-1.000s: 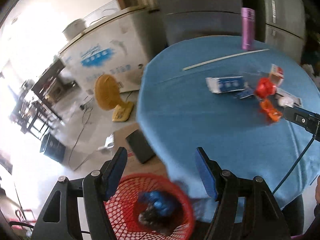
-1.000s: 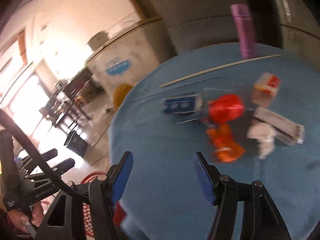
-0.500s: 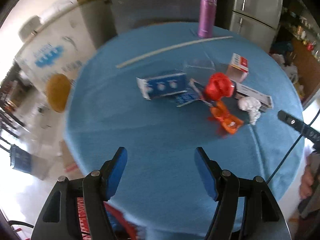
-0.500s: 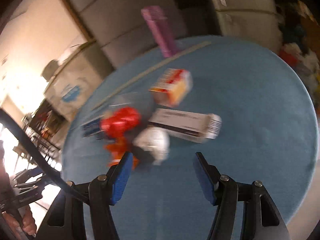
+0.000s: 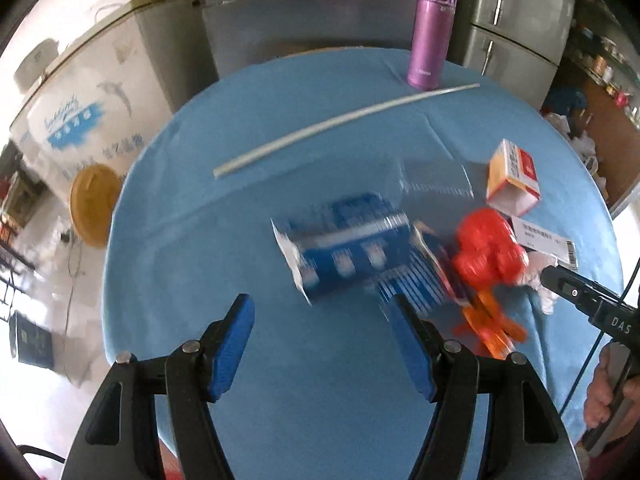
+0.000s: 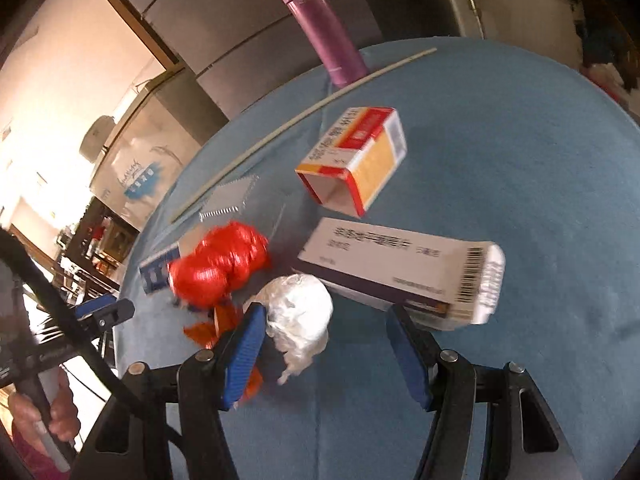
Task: Collect trash
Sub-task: 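Return both tools to the table and reach toward the blue medicine box, then grasp the blue-and-white box with the left gripper while the right grasps the tissue ball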
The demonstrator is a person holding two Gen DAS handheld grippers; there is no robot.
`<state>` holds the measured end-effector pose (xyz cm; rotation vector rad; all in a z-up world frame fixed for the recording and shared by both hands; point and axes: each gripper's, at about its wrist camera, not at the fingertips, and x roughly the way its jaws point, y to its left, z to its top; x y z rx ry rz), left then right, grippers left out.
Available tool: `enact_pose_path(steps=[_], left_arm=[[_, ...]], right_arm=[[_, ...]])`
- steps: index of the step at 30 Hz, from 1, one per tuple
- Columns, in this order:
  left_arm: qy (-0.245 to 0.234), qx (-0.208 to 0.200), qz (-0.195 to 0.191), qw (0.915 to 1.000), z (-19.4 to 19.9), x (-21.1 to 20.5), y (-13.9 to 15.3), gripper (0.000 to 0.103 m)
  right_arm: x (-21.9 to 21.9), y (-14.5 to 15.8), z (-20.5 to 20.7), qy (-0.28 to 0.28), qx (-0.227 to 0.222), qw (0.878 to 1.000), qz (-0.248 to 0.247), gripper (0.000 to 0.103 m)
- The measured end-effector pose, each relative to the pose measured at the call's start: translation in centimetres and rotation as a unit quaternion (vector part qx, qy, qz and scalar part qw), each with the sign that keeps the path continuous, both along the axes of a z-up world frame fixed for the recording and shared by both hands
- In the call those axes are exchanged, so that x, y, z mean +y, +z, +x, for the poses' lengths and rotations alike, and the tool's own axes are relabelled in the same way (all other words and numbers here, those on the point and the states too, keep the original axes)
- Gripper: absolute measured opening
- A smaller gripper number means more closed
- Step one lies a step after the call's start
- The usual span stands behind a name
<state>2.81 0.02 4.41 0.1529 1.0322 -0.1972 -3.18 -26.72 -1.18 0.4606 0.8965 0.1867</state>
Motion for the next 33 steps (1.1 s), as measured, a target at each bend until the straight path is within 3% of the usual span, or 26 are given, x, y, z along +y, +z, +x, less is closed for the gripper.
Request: enact_pose_path(steps=[6,10,16,21,25,29,33], left_arm=[[-0.070,0.006,-0.037,0.9968,3.7,0.4,-0.3,0.070],[-0.142,0.016,-0.077,0.9867,5.7,1.1,-0.8,0.074],[-0.224,0.030,-0.056,0.9725,6.5,-0.2,-2.7,0.074],[-0.297,0.009,-0.005,0.9548,5.8,-2.1,-3.6,0.074],[-0.325,0.017,0.006,0.9456,6.5,-3.1,-4.6,0.081],[-0.322,0.024,-0.019,0.9461,8.0,-3.1,-4.9,0.082],[-0.288,0.032,-0.046,0.9561,10.1,-1.9,-4.6,0.082]], right_arm=[[0.9,-0.2,1.3,0.012,0.010,0.998,0.053,0.066],[1.0,-0.2,1.6,0.003,0.019,0.998,0.066,0.066],[1.1,-1.0,1.6,0.003,0.037,0.996,0.078,0.066],[1.4,-1.1,0.5,0.015,0.044,0.996,0.072,0.066],[2.0,-1.0,0.3,0.020,0.040,0.998,0.052,0.066],[2.3,-0.7,0.7,0.025,0.052,0.997,0.051,0.066],[2.7,-0.5,0.4,0.034,0.055,0.997,0.049,0.066]])
